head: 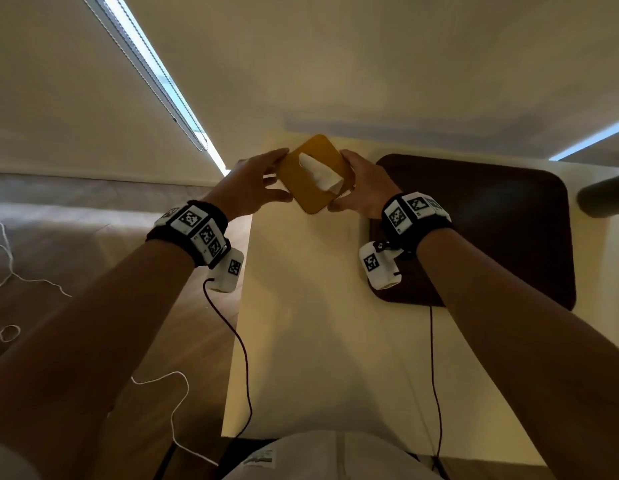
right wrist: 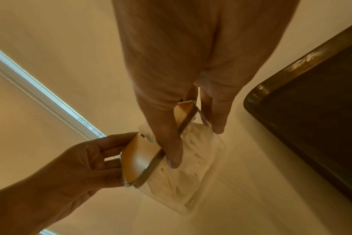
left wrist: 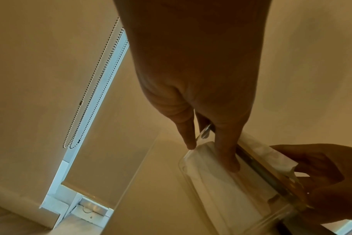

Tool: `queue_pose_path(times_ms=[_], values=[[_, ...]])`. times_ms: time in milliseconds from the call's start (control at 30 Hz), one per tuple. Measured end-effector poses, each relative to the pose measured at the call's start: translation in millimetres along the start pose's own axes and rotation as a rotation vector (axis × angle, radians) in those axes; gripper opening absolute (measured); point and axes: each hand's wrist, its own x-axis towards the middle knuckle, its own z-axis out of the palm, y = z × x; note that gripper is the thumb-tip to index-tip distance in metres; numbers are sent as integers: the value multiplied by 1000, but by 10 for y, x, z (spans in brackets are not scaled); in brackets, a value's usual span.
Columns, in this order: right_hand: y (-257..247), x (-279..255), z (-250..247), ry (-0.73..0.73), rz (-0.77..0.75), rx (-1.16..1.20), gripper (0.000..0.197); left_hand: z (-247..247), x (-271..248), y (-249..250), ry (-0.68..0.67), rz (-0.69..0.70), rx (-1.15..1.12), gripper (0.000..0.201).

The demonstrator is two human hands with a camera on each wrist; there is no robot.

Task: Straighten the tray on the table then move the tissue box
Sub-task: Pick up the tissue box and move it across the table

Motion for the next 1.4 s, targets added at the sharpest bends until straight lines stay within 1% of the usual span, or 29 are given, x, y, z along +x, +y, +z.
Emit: queue_pose_path(times_ms=[233, 367, 433, 533, 633, 700, 767, 833, 900, 1033, 1167, 1267, 1400], values=[[82, 188, -64, -12, 19, 24, 108, -56, 235, -45, -21, -14, 38, 89], [106, 189, -19, 9, 49, 65, 112, -105, 267, -117, -34, 20, 68, 88], [126, 126, 78, 69, 111, 85, 115, -136, 310, -109, -52, 46, 153, 90], [108, -71, 347, 182, 231, 152, 121, -176, 416, -60, -115, 40, 302, 98], [17, -226, 660, 240, 309, 243, 129, -201, 524, -15, -173, 66, 344, 108], [-66, -239, 826, 277, 336, 325, 132, -218, 570, 33, -208, 81, 364, 111], [-145, -204, 923, 319, 319, 404, 134, -230, 587, 72, -232, 88, 377, 108], [-201, -151, 954, 346, 292, 430, 134, -230, 572, 69, -238, 104, 400, 105], [-212, -96, 933, 359, 275, 431, 133, -222, 533, 25, -218, 122, 392, 102], [-147, 16, 764, 328, 225, 406, 126, -197, 415, -20, -136, 134, 319, 101], [-40, 123, 455, 242, 149, 365, 115, -124, 301, -55, -26, 102, 210, 98], [4, 166, 271, 164, 102, 330, 105, -21, 227, -96, 37, 106, 161, 96], [44, 194, 188, 89, 73, 296, 104, 116, 145, -145, 83, 79, 40, 93]])
